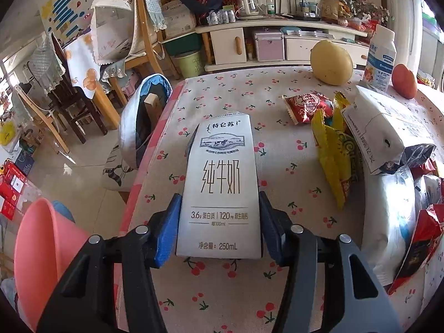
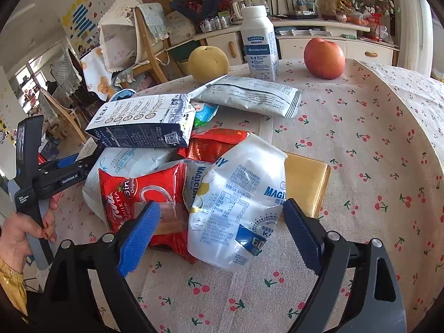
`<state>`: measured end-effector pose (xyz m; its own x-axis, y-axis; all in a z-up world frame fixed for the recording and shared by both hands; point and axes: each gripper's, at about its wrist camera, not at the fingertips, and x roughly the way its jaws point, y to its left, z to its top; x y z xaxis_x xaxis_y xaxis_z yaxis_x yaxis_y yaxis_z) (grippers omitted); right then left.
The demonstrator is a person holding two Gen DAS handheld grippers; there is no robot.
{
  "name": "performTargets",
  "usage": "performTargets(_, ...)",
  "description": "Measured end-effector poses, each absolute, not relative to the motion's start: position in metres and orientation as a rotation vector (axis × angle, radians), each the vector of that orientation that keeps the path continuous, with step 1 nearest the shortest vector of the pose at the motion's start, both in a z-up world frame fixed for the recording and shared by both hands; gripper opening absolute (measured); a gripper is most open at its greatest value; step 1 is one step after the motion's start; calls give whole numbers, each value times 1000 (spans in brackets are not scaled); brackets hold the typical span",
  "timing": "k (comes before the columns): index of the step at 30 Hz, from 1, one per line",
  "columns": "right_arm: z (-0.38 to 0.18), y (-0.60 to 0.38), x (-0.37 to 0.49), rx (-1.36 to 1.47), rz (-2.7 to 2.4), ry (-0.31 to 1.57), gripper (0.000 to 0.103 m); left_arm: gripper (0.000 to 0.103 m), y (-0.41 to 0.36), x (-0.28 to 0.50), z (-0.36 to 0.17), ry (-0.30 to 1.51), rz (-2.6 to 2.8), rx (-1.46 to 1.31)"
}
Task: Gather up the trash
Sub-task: 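Grasp the white milk carton with the left gripper while the right gripper grasps the white MAGIC wrapper, then carry both items to the pink bucket and open both grippers to drop them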
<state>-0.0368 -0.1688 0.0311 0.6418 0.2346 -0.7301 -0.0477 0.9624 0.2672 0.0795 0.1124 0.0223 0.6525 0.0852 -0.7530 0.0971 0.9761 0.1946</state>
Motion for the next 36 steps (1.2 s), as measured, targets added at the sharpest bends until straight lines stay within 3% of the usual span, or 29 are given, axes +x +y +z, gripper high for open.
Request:
performTargets(6, 31, -173, -39, 248, 175, 868, 58, 55, 114, 70, 25, 867, 18, 177)
performTargets(14, 33, -177, -45, 277, 185, 865, 40, 54, 115, 46, 37, 835, 18, 121)
performTargets(24, 40, -183, -63, 334, 197, 852, 27, 54, 117, 13, 44, 836, -34, 9)
performTargets(36, 59, -185, -91, 347, 222, 802, 26, 53, 117, -32, 48, 821, -74, -86)
